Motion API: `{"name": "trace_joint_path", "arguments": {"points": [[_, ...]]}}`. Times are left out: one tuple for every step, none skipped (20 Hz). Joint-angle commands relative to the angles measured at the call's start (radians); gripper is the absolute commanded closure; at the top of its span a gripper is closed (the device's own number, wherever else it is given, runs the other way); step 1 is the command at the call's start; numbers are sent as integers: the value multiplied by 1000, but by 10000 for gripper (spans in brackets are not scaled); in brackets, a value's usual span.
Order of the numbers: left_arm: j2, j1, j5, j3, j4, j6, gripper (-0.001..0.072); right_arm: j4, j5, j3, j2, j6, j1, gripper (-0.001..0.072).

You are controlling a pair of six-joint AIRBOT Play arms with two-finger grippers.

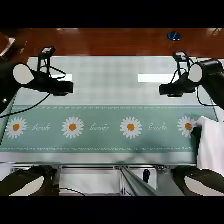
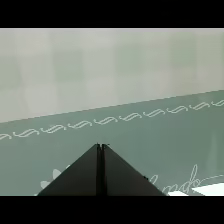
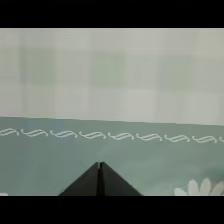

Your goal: Fold the shirts.

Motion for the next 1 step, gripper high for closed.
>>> {"name": "trace_joint_path", "arguments": {"points": [[-1,0,-1,-1,1,1,691,1,0,0,0,1,1,688]]}}
